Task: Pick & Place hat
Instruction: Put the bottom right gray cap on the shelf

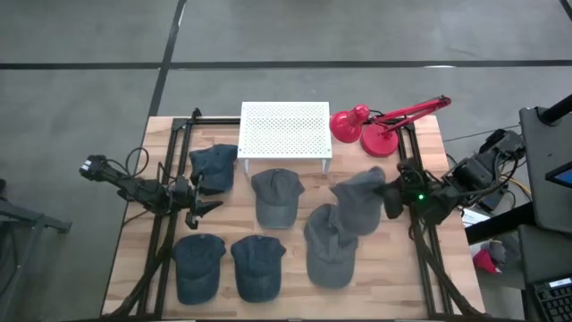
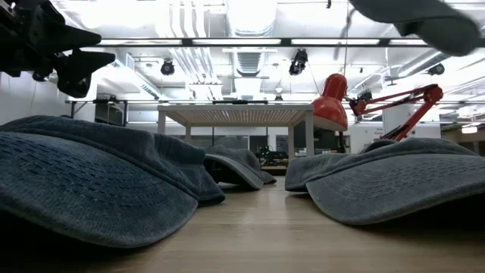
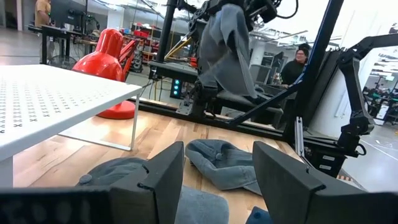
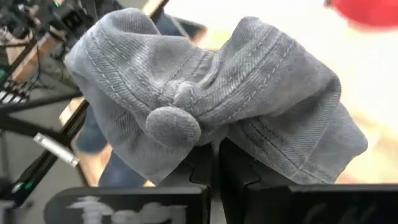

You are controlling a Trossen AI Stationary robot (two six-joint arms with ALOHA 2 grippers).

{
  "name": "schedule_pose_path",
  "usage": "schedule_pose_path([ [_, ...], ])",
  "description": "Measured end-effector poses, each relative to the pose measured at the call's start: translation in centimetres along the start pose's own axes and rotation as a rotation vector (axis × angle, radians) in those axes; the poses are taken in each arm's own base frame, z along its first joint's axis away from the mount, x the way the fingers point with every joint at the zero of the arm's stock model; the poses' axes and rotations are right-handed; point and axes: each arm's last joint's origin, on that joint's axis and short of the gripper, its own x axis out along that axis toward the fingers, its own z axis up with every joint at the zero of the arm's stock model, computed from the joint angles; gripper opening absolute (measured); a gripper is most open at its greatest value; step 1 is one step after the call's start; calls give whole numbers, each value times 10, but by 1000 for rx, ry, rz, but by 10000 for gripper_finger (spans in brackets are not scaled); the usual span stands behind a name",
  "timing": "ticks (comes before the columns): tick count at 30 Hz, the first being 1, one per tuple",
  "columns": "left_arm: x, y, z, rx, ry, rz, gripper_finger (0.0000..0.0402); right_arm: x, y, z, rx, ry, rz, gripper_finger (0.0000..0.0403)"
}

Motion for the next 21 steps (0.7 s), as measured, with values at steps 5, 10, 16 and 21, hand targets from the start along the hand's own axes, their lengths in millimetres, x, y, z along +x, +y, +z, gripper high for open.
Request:
schedule_pose_path([
  [5, 0, 0, 0, 0, 0, 0, 195, 1, 16, 12, -3, -146, -20, 8],
  [10, 0, 0, 0, 0, -1, 0, 195, 4, 33, 33, 71, -232, -49, 8],
  [16, 0, 0, 0, -32, -1, -1, 195, 13, 49, 65, 111, -314, -115, 8],
  [21, 0, 0, 0, -55, 0, -1, 195, 27, 60, 98, 100, -335, -178, 8],
])
